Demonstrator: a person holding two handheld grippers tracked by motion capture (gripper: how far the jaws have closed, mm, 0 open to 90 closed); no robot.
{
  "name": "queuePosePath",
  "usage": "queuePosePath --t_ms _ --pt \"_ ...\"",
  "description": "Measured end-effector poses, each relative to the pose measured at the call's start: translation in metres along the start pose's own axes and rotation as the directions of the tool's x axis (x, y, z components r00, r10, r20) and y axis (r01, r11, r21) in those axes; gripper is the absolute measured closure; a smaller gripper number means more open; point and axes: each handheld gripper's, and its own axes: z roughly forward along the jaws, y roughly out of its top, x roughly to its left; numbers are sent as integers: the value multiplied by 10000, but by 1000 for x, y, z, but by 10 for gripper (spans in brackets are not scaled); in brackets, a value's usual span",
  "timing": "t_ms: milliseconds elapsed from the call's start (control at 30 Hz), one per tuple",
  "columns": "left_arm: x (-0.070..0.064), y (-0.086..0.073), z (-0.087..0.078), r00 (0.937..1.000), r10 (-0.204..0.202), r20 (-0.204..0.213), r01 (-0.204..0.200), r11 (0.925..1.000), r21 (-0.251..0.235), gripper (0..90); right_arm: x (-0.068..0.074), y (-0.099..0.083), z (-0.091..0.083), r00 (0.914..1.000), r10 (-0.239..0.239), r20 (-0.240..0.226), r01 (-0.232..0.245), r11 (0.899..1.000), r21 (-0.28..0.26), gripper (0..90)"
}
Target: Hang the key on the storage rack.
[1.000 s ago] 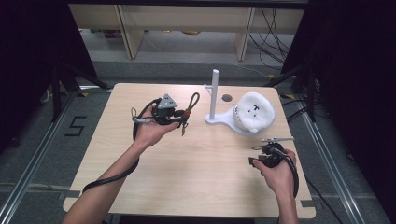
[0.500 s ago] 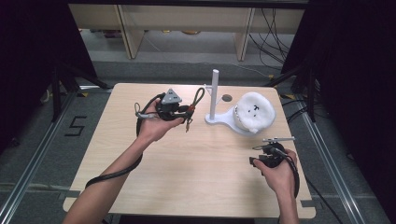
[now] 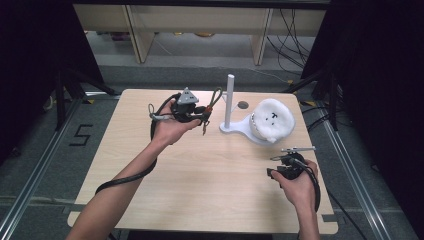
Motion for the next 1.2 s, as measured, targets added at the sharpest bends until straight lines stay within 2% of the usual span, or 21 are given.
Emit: queuePosePath --t_ms 100,133,167,233,267,367,400,467,500,533,600,633,700,733,867,900,1000,1033,1100,1133,1200 --pt "0 0 3 9999 -128 -38 128 9999 -21 682 -1 0 1 9998 -189 -21 188 9997 -144 557" --pt "0 0 5 9998 -185 -56 184 9998 -38 682 -1 0 1 9998 -176 -16 175 9997 -155 557" --pt "1 1 6 9999 -57 -88 58 9999 130 682 1 0 0 10000 99 2 -99 9999 54 557" --pt "0 1 9 9998 -190 -68 189 9998 -26 682 1 0 0 9999 108 -4 -108 9999 99 557" --pt "0 2 9 9997 -219 -82 219 9998 41 682 1 0 1 10000 -12 -44 12 10000 29 557" --pt "1 2 10 9999 -132 -97 133 9997 187 682 1 0 1 10000 22 -61 -22 10000 40 557" --pt "2 1 12 9997 -198 -110 199 9998 102 682 1 0 1 10000 -4 -60 4 10000 25 557" --pt "2 0 14 9997 -217 -120 219 9995 245 682 0 0 1 10000 -8 -70 8 10000 4 557" --pt "2 -1 16 9992 -377 -112 379 9992 139 681 0 0 0 10000 -11 -37 11 10000 10 557" --pt "2 -2 17 9992 -371 -134 373 9992 154 681 1 0 0 9999 108 9 -108 9999 91 557" --pt "2 -3 19 9990 -411 -151 414 9990 194 681 0 0 1 10000 -21 -37 21 10000 7 557" --pt "3 -3 19 9994 -303 -173 309 9990 335 681 1 0 0 10000 57 -6 -57 10000 68 557" --pt "3 -4 22 9991 -384 -161 388 9989 272 680 0 0 1 10000 -32 -65 32 10000 3 556" --pt "2 -4 23 9988 -467 -176 472 9985 262 680 1 0 0 9999 117 -7 -117 9999 110 557" --pt "1 -4 27 9994 -321 -157 327 9987 381 679 0 0 0 10000 -58 -22 58 10000 -38 555" --pt "1 -4 29 9991 -407 -124 413 9982 442 679 0 0 -2 9999 154 66 -154 9999 69 555" --pt "-3 -5 34 9980 -627 -102 630 9976 299 678 -2 -1 -2 9998 -179 -24 178 9997 -186 554" --pt "-2 -5 34 9987 -497 -142 503 9978 426 677 -2 -1 -1 9999 -169 -27 169 9997 -185 553" --pt "-3 -6 35 9984 -546 -142 552 9974 456 676 -2 -1 -1 9998 -217 3 217 9997 -129 552" --pt "-2 -6 36 9983 -571 -124 576 9970 512 675 -1 -1 -2 9998 -103 -184 102 9999 -32 552" --pt "-1 -6 38 9983 -560 -164 568 9968 564 673 0 0 -2 9997 -141 -195 138 9998 -162 551"
